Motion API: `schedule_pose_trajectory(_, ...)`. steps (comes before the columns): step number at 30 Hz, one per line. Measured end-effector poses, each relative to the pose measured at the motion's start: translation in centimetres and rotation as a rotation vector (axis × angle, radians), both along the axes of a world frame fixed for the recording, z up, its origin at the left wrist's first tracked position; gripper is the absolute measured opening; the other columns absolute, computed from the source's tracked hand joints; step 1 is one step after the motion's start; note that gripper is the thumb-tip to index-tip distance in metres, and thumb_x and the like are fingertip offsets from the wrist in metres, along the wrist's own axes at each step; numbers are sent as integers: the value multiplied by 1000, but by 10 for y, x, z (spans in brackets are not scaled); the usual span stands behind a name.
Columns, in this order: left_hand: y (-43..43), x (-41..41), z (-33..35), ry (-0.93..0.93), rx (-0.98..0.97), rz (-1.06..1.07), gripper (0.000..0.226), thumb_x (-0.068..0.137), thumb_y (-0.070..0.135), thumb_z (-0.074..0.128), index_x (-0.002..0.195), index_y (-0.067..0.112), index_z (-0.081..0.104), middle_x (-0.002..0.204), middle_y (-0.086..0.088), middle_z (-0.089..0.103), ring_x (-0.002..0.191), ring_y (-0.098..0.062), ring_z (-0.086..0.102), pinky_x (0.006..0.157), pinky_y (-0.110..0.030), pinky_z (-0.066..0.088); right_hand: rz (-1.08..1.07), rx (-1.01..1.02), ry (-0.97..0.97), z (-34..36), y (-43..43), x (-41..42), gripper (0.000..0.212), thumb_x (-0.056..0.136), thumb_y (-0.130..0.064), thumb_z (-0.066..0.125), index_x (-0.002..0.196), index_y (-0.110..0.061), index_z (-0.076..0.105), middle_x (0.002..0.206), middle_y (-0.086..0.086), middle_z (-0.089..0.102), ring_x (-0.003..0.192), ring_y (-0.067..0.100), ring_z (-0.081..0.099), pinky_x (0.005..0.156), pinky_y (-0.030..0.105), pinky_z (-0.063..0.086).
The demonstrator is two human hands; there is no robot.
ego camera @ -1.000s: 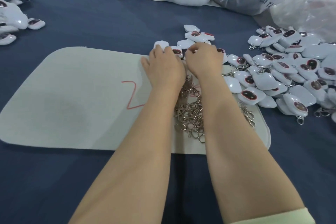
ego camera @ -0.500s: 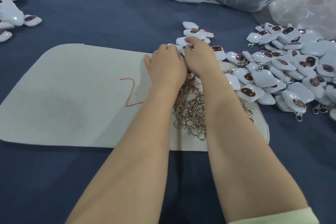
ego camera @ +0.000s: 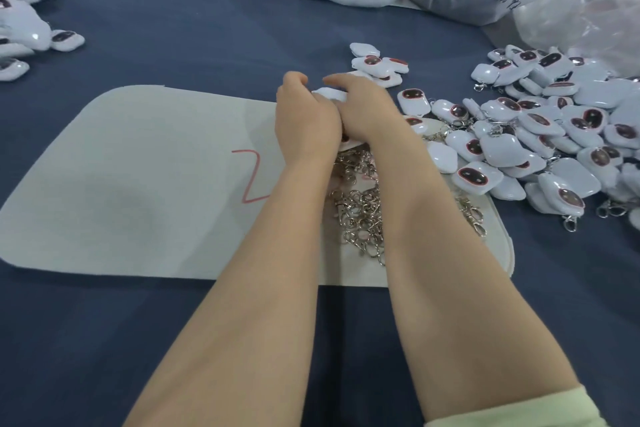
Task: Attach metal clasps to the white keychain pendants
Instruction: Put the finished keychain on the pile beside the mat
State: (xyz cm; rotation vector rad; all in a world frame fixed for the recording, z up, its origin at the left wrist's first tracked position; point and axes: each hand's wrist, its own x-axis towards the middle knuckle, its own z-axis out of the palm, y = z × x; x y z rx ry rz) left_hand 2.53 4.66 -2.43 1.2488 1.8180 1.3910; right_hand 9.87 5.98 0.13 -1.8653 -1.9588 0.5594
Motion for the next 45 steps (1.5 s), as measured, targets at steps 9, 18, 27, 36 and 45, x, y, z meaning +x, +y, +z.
schedule_pose_trajectory(9,8,1,14,-68,-74,-63,25,95,24,42,113,11,52,123,-4,54,105,-21,53,90,-29,41,-28,-45,-77,23,-13,10,14,89,-15,47,87,-12,60,73,5,56,78,26,52,61,21,43)
schedule_pose_trajectory(18,40,24,22,69,-80,-134,29,96,15,36,119,12,53,129,-6,50,113,-25,51,92,-33,41,-357,188,104,9,46,23,37,93,-19,44,128,-21,54,134,4,50,127,26,43,105,34,34)
schedule_pose_trajectory(27,100,32,35,-107,-99,-137,12,98,29,39,93,19,45,107,2,55,92,-15,50,69,-25,34,-354,54,50,0,118,9,31,95,-31,37,117,-37,58,157,-1,17,146,29,-2,115,53,-4)
schedule_pose_trajectory(36,93,27,27,-275,-103,-87,9,93,21,43,90,15,48,111,-10,60,94,-24,57,71,-28,40,-306,-46,-158,-6,125,10,35,92,-20,38,120,-21,58,132,2,50,131,26,37,114,50,14)
schedule_pose_trajectory(45,55,26,40,-315,-116,-139,16,96,25,38,85,17,46,106,-4,56,82,-16,51,67,-27,38,-249,-100,-94,13,69,12,22,86,-14,47,65,-17,42,68,-3,44,84,24,45,84,34,33)
